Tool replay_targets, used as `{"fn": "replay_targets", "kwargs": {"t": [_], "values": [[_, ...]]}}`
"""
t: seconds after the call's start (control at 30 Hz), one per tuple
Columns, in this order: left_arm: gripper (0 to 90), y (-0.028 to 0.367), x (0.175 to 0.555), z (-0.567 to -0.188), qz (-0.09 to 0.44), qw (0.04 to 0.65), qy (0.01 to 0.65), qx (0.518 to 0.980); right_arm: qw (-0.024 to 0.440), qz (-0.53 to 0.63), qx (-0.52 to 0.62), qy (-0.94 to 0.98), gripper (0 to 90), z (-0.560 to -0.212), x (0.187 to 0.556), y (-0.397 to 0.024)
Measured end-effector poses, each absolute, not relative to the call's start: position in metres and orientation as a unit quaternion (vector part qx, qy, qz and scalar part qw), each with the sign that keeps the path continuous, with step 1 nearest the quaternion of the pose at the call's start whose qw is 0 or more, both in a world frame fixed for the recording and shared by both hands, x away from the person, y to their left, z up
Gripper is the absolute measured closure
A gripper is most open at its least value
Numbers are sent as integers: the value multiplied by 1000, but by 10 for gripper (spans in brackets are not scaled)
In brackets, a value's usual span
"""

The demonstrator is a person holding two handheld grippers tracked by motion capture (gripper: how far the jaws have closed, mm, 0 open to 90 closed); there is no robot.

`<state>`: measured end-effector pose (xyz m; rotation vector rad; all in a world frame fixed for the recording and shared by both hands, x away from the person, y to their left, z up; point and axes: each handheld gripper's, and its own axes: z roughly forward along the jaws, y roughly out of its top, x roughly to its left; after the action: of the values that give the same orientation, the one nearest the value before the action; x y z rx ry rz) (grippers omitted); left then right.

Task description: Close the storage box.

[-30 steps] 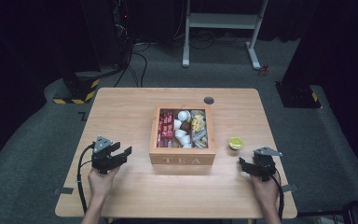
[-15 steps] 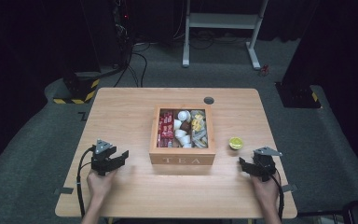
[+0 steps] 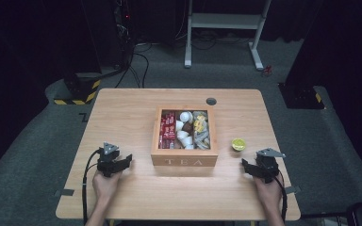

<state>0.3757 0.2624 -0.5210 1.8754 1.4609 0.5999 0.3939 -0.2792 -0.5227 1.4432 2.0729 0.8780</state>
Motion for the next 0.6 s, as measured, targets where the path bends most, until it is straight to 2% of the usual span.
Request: {"fn": "replay_targets", "kwargs": {"t": [0.4, 0.6], "values": [[383, 261, 377, -528, 251, 330, 552, 723, 232, 319, 525, 754, 302, -523, 394, -279], [309, 259, 377, -528, 250, 326, 551, 726, 232, 320, 525, 754, 302, -523, 394, -279]]}}
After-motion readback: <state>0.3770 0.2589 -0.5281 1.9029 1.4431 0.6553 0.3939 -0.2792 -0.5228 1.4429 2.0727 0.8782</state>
